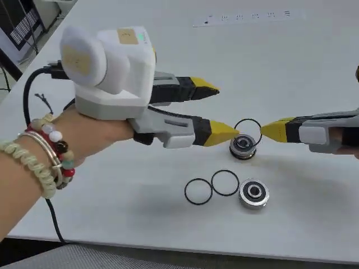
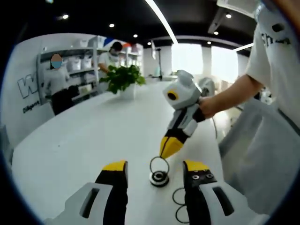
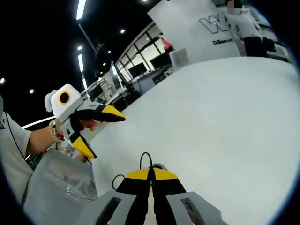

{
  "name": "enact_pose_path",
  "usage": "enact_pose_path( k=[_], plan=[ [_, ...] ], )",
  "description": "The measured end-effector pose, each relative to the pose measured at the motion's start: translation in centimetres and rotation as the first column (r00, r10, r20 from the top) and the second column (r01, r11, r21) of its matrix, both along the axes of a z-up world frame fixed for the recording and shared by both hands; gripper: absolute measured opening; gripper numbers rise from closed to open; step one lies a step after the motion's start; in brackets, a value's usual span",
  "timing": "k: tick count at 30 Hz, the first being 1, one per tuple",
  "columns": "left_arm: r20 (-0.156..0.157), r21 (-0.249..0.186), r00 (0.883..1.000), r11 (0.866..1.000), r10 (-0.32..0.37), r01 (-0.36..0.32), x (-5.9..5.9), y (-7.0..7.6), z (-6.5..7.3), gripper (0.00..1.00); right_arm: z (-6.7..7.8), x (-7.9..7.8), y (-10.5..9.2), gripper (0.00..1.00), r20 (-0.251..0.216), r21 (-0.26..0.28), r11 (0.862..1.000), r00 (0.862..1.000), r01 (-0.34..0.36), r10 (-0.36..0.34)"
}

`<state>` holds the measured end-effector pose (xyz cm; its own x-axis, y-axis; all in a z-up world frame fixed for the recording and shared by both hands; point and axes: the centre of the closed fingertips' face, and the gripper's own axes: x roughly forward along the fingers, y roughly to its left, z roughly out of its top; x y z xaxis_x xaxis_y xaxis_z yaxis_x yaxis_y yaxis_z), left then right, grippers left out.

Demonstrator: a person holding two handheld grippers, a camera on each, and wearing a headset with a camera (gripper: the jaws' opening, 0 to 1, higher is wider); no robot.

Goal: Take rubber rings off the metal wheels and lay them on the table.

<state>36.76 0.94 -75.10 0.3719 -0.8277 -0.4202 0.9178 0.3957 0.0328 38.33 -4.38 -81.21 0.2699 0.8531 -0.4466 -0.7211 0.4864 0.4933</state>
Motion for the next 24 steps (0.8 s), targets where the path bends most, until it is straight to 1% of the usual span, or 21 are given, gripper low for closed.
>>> enact_pose_path(
  k=[2, 4, 7, 8, 12, 14, 17, 20, 22, 24],
  plan=[
    [0.014, 0.007, 1.000, 1.000, 0.004, -0.004, -0.4, 0.7, 0.6, 0.51, 0.7, -0.1, -0.2, 0.00, -0.004, 0.026, 1.000, 1.000, 0.006, -0.006],
    [0.026, 0.022, 1.000, 1.000, 0.009, -0.010, -0.7, 1.4, 0.9, 0.53, 1.3, -0.2, -0.4, 0.00, 0.002, 0.036, 0.999, 1.000, 0.016, -0.017],
    [0.020, 0.033, 1.000, 0.999, 0.010, -0.011, -1.4, 2.0, 1.2, 0.58, 1.8, -0.3, -0.6, 0.00, 0.010, 0.041, 0.999, 1.000, 0.020, -0.020],
    [0.024, 0.035, 1.000, 0.999, 0.011, -0.012, -1.7, 2.3, 1.5, 0.59, 2.0, -0.4, -0.7, 0.00, 0.014, 0.041, 0.999, 1.000, 0.019, -0.020],
    [0.040, 0.031, 0.999, 0.999, 0.028, -0.030, -2.3, 3.2, 2.3, 0.63, 2.3, -0.9, -1.4, 0.00, 0.018, 0.036, 0.999, 1.000, 0.025, -0.026],
    [0.055, 0.032, 0.998, 0.999, 0.038, -0.040, -2.7, 3.7, 2.7, 0.65, 2.5, -1.0, -1.7, 0.00, 0.023, 0.031, 0.999, 0.999, 0.028, -0.029],
    [0.066, 0.039, 0.996, 0.998, 0.054, -0.057, -3.3, 4.8, 3.0, 0.70, 2.9, -1.4, -2.3, 0.00, 0.031, 0.029, 0.999, 0.999, 0.036, -0.037],
    [0.080, 0.037, 0.993, 0.996, 0.081, -0.084, -3.9, 6.2, 3.5, 0.72, 3.5, -1.7, -2.7, 0.00, 0.040, 0.031, 0.999, 0.998, 0.042, -0.043],
    [0.083, 0.030, 0.991, 0.994, 0.101, -0.103, -4.3, 7.1, 3.7, 0.75, 3.9, -1.9, -2.9, 0.00, 0.048, 0.029, 0.999, 0.998, 0.045, -0.046],
    [0.077, 0.020, 0.989, 0.992, 0.125, -0.127, -4.6, 7.9, 3.7, 0.78, 4.2, -2.1, -3.0, 0.00, 0.054, 0.027, 0.999, 0.997, 0.046, -0.047]
  ],
)
